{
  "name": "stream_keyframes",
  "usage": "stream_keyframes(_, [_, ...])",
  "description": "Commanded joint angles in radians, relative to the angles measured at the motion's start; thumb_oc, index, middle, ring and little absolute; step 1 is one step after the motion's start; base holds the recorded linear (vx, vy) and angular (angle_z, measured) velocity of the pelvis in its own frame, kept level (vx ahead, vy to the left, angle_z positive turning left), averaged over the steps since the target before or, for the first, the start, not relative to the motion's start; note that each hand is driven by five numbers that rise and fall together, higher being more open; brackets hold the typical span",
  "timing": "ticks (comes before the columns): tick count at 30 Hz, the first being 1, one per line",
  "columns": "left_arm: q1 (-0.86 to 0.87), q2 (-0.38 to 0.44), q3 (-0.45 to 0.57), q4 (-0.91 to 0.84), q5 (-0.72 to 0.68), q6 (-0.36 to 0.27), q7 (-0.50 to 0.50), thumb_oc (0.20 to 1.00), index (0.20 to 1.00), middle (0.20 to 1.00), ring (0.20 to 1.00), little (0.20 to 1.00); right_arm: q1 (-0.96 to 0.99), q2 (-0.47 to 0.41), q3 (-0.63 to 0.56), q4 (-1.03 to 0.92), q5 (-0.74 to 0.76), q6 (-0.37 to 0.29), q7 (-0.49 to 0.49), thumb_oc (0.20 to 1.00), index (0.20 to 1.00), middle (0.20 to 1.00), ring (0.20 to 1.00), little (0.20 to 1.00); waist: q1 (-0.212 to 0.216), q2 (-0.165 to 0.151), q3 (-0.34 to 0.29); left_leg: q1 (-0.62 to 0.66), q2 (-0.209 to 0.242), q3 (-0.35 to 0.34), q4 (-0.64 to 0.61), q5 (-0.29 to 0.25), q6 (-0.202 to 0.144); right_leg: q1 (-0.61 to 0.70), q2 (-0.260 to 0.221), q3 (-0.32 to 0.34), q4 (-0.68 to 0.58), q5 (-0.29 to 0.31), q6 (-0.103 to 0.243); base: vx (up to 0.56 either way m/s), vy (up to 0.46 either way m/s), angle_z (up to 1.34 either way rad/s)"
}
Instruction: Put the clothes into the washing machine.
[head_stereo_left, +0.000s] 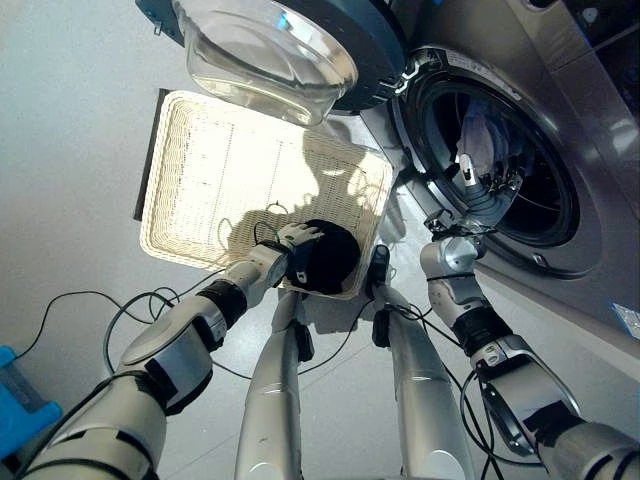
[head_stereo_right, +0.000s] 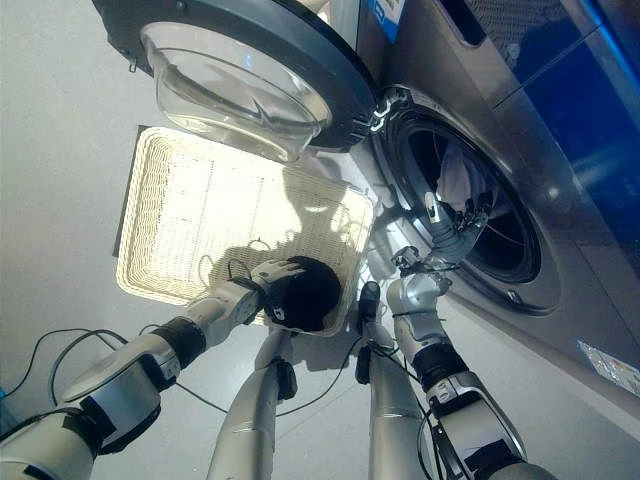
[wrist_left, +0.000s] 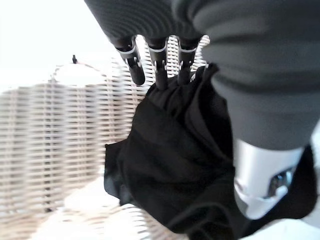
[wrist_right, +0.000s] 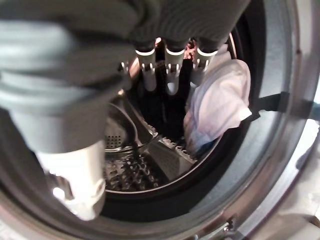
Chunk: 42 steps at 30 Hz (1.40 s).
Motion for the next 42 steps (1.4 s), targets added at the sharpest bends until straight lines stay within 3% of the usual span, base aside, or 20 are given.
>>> stream_keyframes(1, [0.013,-0.008,-0.007,-0.003,0.065,0.054,0.047,1.0,1.0,1.0,1.0,1.0,0.014,-0.007,-0.04,-0.043,-0.001,-0.087,-0.001,1.0,1.0,1.0,1.0,1.0,0.022,-0.023,-0.023,0.004,-0.021,0.095,0.059,-0.077,-0.051,-0.009,-0.007,-0.001,-0.022,0.095,0.146,0.0,0.0,0.0])
stream_keyframes(12, [-0.022,-0.029,-0.01,0.032,0.097,0.113,0.15,1.0,1.0,1.0,1.0,1.0,0.016,0.003,-0.042,-0.06,0.035,-0.103,0.037,1.0,1.0,1.0,1.0,1.0,0.017,-0.04,-0.023,-0.039,-0.013,0.094,0.052,-0.062,-0.056,-0.052,-0.007,-0.004,-0.022,0.113,0.151,0.0,-0.003,0.01])
stream_keyframes(19, [-0.034,-0.052,0.002,0.053,0.049,0.129,0.128,1.0,1.0,1.0,1.0,1.0,0.011,0.017,-0.041,-0.08,0.037,-0.109,0.038,1.0,1.0,1.0,1.0,1.0,0.015,-0.046,-0.023,-0.072,-0.01,0.086,0.026,-0.036,-0.06,-0.087,0.001,0.002,-0.036,0.136,0.154,0.0,-0.012,0.0])
stream_keyframes(27, [-0.023,-0.097,0.005,0.074,0.006,0.1,0.116,1.0,1.0,1.0,1.0,1.0,0.004,0.027,-0.039,-0.085,0.069,-0.128,0.053,1.0,1.0,1.0,1.0,1.0,0.009,-0.059,-0.023,-0.07,-0.011,0.089,-0.005,-0.027,-0.064,-0.084,0.009,-0.002,-0.06,0.146,0.161,-0.01,-0.025,0.04])
stream_keyframes(34, [-0.032,-0.128,0.025,0.086,-0.059,0.129,0.047,1.0,1.0,1.0,1.0,1.0,-0.031,0.021,-0.056,-0.087,0.069,-0.124,0.049,1.0,1.0,1.0,1.0,1.0,0.005,-0.07,-0.023,-0.1,-0.017,0.078,-0.006,-0.015,-0.06,-0.109,0.025,0.009,-0.067,0.163,0.158,-0.01,0.006,-0.01])
stream_keyframes(35, [-0.028,-0.138,0.028,0.088,-0.068,0.134,0.013,0.721,0.721,0.721,0.721,0.721,-0.03,0.018,-0.061,-0.088,0.084,-0.118,0.059,1.0,1.0,1.0,1.0,1.0,0.002,-0.072,-0.023,-0.095,-0.019,0.074,-0.003,-0.022,-0.06,-0.103,0.029,0.014,-0.065,0.158,0.159,-0.02,0.018,-0.03])
stream_keyframes(36, [-0.034,-0.137,0.029,0.089,-0.068,0.136,0.011,0.721,0.721,0.721,0.721,0.721,-0.036,0.017,-0.063,-0.088,0.085,-0.118,0.059,1.0,1.0,1.0,1.0,1.0,0.002,-0.072,-0.023,-0.104,-0.018,0.074,-0.003,-0.016,-0.059,-0.112,0.029,0.015,-0.067,0.164,0.157,-0.01,0.009,-0.03])
stream_keyframes(37, [-0.035,-0.141,0.03,0.092,-0.072,0.134,0.004,0.2,0.2,0.2,0.2,0.2,-0.038,0.016,-0.067,-0.085,0.091,-0.117,0.064,1.0,1.0,1.0,1.0,1.0,0.002,-0.073,-0.023,-0.104,-0.02,0.071,-0.001,-0.018,-0.058,-0.113,0.03,0.016,-0.066,0.164,0.157,-0.02,-0.005,-0.04])
stream_keyframes(42, [-0.035,-0.151,0.032,0.126,-0.092,0.133,0.007,0.2,0.2,0.2,0.2,0.2,-0.044,0.014,-0.08,-0.076,0.141,-0.124,0.096,1.0,1.0,1.0,1.0,1.0,0.001,-0.08,-0.023,-0.095,-0.024,0.059,0.017,-0.035,-0.055,-0.103,0.032,0.015,-0.051,0.151,0.157,-0.01,-0.003,-0.02])
